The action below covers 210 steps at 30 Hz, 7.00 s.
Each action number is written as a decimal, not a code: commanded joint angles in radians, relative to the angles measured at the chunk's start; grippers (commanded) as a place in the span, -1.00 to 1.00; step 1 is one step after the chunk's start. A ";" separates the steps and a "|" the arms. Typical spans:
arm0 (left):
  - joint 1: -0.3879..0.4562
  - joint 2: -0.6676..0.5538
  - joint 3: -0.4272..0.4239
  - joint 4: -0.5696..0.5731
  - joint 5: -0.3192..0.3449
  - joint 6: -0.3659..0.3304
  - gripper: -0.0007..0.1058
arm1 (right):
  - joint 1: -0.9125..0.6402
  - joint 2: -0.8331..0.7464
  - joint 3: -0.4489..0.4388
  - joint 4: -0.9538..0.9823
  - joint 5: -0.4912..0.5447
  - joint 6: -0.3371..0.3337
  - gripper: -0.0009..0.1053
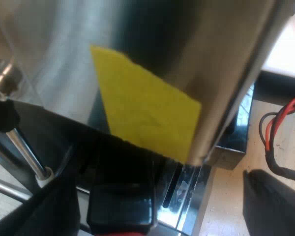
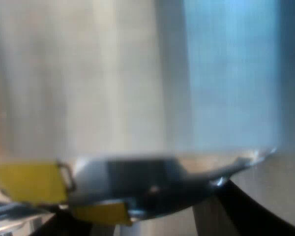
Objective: Put the handle in the coffee machine
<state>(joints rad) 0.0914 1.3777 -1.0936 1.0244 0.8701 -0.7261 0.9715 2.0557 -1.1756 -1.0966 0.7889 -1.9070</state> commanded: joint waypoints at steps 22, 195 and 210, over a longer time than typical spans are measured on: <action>0.074 -0.056 -0.181 0.197 0.043 -0.010 0.34 | -0.009 -0.022 -0.011 -0.074 0.000 -0.011 -0.24; -0.549 -0.356 0.183 -0.008 -0.410 -0.765 -0.98 | 0.058 -1.322 0.469 1.326 -0.410 0.154 0.41; -0.282 -0.604 0.175 0.058 -0.485 -0.697 0.45 | 0.056 -1.322 0.438 1.334 -0.523 0.177 0.41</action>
<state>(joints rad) -0.1878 0.7787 -0.9057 1.0806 0.3925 -1.4293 1.0304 0.7419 -0.7205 0.2309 0.2732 -1.7258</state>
